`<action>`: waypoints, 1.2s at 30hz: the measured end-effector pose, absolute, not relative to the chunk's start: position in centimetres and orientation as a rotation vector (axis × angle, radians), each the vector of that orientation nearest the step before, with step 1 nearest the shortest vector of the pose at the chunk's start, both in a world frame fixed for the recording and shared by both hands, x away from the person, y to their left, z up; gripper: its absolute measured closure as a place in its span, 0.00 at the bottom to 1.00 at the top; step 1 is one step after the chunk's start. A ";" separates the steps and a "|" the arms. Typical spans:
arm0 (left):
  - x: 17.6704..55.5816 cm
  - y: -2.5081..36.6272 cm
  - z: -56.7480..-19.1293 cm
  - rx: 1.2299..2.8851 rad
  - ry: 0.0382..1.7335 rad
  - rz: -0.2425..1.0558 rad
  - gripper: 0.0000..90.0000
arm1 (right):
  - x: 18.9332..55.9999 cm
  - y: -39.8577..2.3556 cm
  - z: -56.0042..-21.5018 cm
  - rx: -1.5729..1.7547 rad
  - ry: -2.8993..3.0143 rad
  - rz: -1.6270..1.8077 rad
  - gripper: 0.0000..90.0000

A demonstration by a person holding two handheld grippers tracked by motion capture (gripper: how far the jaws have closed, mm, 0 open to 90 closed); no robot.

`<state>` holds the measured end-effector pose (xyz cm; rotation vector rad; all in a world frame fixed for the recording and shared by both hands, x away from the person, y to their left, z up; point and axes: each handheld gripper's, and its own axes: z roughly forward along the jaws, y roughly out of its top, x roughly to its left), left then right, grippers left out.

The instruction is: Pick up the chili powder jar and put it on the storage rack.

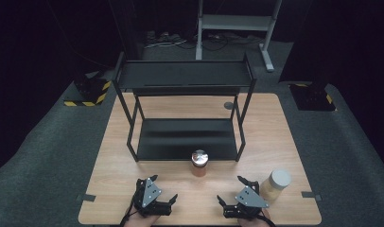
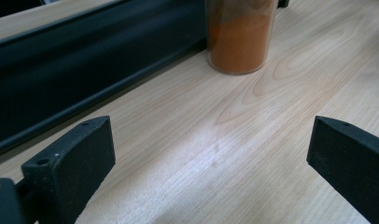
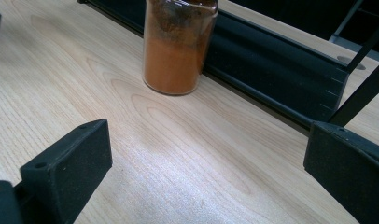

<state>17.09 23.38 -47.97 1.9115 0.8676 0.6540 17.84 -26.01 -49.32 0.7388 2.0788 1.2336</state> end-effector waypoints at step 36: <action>19.3 20.4 -43.5 1.853 0.741 0.634 0.00 | 17.9 -26.1 -49.3 0.722 2.094 1.238 0.00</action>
